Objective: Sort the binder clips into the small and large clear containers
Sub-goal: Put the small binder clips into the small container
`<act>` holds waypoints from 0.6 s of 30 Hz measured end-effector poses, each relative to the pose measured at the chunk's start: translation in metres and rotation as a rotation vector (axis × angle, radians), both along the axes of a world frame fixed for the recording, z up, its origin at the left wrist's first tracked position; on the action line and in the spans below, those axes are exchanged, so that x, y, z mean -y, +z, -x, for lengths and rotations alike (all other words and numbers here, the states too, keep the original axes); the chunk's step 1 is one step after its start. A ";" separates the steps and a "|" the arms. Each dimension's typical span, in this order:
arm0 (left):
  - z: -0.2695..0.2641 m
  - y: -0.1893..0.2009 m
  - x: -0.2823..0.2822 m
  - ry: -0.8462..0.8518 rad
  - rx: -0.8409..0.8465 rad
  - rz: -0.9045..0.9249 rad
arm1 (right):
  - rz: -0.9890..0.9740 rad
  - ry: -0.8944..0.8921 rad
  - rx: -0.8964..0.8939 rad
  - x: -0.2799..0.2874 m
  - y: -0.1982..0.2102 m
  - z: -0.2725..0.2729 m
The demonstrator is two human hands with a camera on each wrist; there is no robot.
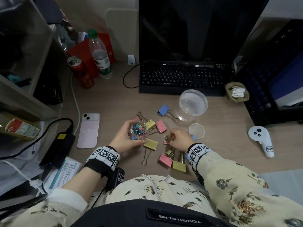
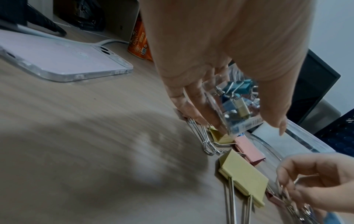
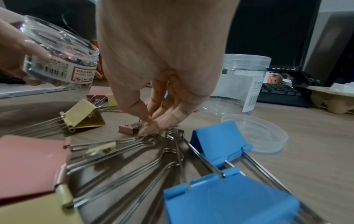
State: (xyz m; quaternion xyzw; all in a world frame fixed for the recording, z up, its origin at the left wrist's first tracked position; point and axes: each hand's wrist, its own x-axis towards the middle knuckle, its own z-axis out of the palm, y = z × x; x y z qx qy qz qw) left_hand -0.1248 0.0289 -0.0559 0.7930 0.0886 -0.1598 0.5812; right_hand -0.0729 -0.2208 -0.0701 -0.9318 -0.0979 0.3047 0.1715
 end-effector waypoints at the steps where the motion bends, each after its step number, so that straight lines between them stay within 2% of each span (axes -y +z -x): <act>1: 0.000 0.000 0.000 -0.001 -0.004 -0.001 | -0.016 -0.010 0.002 0.001 0.000 0.000; 7: -0.001 0.000 0.000 -0.007 -0.005 -0.007 | -0.016 -0.100 0.083 0.012 0.004 -0.003; 13: -0.002 0.000 0.003 -0.020 0.002 0.005 | 0.093 0.039 0.005 0.014 0.006 -0.001; 18: -0.001 -0.002 0.001 -0.018 0.003 -0.006 | 0.100 0.044 0.034 0.011 0.003 0.003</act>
